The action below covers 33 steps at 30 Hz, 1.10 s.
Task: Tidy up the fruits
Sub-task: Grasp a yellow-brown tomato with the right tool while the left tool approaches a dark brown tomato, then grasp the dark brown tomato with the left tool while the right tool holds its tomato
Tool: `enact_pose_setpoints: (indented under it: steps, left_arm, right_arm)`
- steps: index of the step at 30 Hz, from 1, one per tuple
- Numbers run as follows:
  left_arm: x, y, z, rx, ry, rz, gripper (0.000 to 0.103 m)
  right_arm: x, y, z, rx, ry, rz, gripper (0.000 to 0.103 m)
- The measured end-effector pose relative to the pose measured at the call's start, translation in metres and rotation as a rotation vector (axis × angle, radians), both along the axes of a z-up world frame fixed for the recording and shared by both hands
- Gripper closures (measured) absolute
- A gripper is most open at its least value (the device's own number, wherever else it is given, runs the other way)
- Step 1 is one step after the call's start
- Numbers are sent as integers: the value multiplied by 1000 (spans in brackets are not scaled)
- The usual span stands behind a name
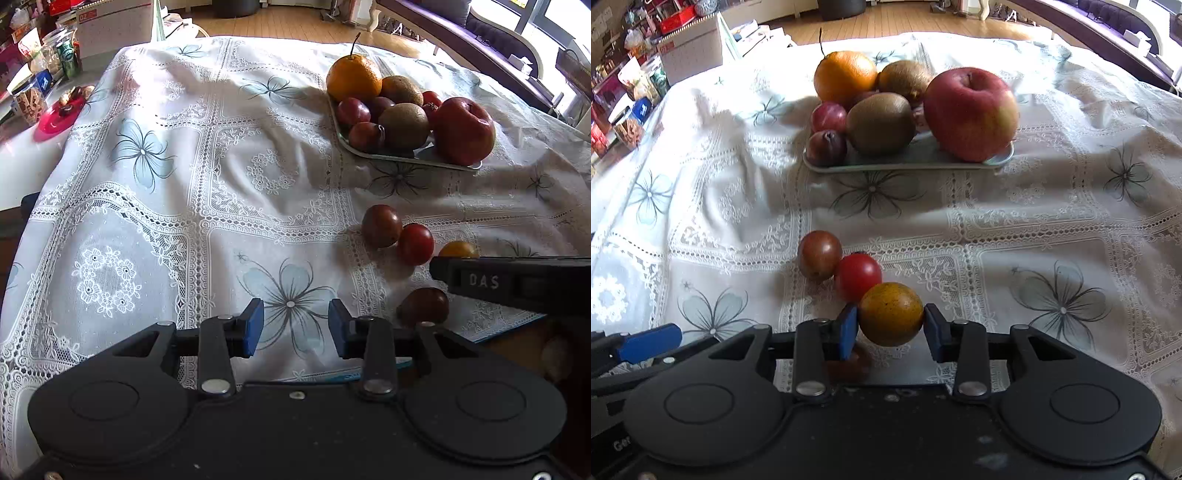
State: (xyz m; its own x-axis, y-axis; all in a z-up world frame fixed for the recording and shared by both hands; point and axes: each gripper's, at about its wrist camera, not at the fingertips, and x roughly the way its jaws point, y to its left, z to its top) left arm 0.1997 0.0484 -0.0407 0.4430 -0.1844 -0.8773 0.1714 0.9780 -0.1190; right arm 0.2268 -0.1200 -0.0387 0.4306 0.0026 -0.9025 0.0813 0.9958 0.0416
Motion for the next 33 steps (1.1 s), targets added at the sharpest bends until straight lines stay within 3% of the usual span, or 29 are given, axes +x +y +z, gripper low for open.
enact_pose_setpoints:
  steps: [6, 14, 26, 28, 33]
  left_arm:
    - [-3, -16, 9, -19, -4, -32, 57]
    - [-6, -59, 18, -72, -11, -110, 56]
    - [-11, -93, -7, 32, 18, -179, 56]
    - [-10, -93, -10, 57, 6, -178, 50]
    - [2, -96, -18, 21, 40, -200, 47]
  right_arm:
    - [-10, -36, 24, 36, -66, -59, 64]
    - [-35, -79, 33, 88, -101, -115, 64]
    - [-59, -107, 32, 129, -103, -136, 64]
    - [-58, -107, 29, 132, -98, -140, 64]
    - [-55, -103, 25, 143, -85, -137, 64]
